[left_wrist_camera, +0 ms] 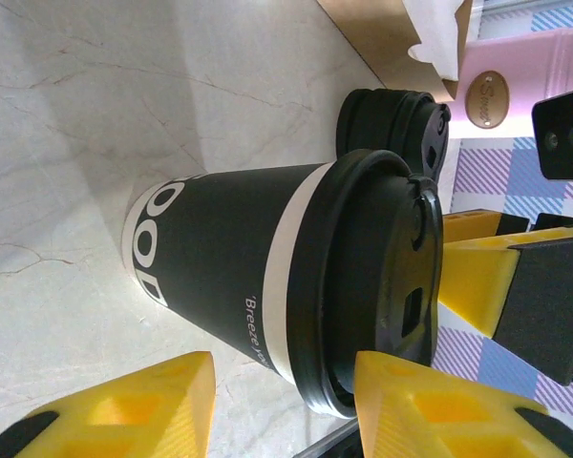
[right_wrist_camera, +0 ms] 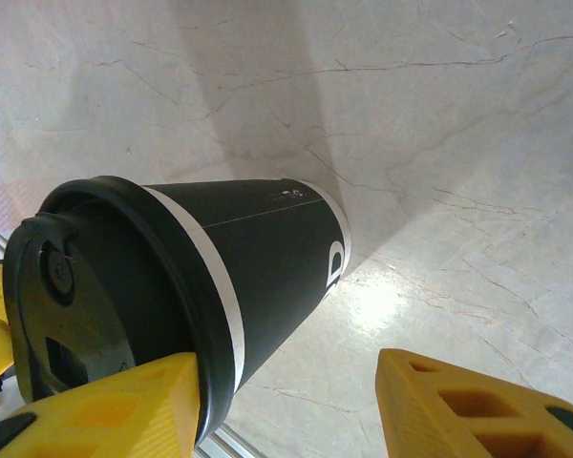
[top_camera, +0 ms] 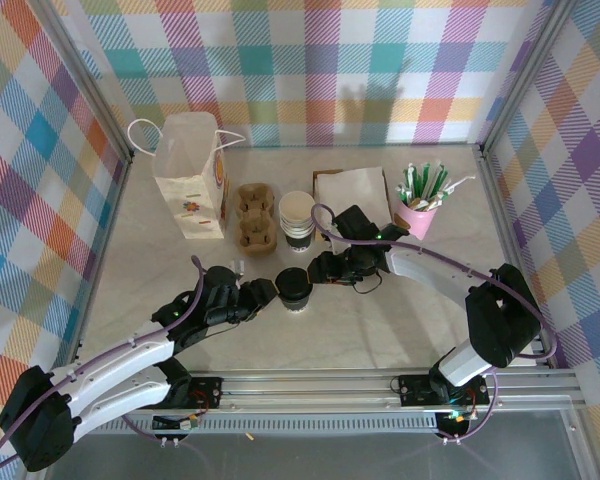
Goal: Pack the takeout coffee
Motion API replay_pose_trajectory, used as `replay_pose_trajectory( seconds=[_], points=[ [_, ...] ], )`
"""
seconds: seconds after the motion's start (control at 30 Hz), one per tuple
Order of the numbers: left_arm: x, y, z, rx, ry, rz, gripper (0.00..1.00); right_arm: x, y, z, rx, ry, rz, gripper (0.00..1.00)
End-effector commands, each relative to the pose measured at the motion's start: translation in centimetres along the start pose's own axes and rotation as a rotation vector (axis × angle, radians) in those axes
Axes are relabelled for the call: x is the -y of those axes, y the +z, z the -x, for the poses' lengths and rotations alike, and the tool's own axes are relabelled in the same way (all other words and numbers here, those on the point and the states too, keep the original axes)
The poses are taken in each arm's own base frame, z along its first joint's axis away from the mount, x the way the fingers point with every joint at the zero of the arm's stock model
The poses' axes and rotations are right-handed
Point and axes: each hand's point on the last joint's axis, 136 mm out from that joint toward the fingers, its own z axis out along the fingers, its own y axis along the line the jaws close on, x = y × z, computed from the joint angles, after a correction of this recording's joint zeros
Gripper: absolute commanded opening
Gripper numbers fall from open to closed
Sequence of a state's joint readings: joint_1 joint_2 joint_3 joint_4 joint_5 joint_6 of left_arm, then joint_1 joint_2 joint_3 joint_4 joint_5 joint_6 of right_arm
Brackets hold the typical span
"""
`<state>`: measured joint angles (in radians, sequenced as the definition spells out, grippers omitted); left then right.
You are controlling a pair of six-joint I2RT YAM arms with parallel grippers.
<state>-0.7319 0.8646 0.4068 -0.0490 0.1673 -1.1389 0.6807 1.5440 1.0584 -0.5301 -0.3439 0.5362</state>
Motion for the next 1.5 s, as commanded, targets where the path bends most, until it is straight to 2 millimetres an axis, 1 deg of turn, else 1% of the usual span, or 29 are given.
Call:
replay_pose_trajectory(
  seconds=[0.0,0.2,0.47,0.57,0.67,0.97,1.1,1.2,1.3,1.47],
  points=[
    [-0.4,0.3,-0.5,-0.015,-0.011,-0.004,0.43,1.0,0.8,-0.7,-0.032,0.026,-0.018,0.51],
    [-1.3,0.7,-0.6,-0.017,-0.021,0.015,0.43,1.0,0.9,-0.7,-0.037,0.027,-0.017,0.51],
    [-1.9,1.0,-0.8,-0.023,-0.029,0.024,0.43,1.2,1.1,-0.9,-0.046,0.033,-0.021,0.51],
    [-2.7,1.0,-0.9,-0.025,-0.032,0.048,0.42,1.5,1.3,-1.2,-0.057,0.038,-0.029,0.51],
    [-4.0,1.1,-1.1,-0.020,-0.048,0.072,0.42,1.9,1.5,-1.5,-0.069,0.046,-0.037,0.51],
    [-7.8,1.3,-1.7,0.000,-0.076,0.130,0.42,4.1,2.6,-3.0,-0.112,0.104,-0.063,0.50],
    [-8.7,1.5,-1.8,0.008,-0.084,0.140,0.42,4.6,2.7,-3.2,-0.119,0.123,-0.061,0.50],
    [-8.9,1.6,-1.7,0.009,-0.080,0.147,0.42,4.6,2.7,-3.1,-0.119,0.128,-0.059,0.50],
    [-8.8,1.8,-1.7,0.008,-0.077,0.147,0.42,4.2,2.4,-2.8,-0.112,0.119,-0.049,0.50],
    [-6.1,1.3,-1.0,0.011,-0.037,0.115,0.42,2.7,0.7,-1.6,-0.068,0.083,-0.033,0.51]
  ],
)
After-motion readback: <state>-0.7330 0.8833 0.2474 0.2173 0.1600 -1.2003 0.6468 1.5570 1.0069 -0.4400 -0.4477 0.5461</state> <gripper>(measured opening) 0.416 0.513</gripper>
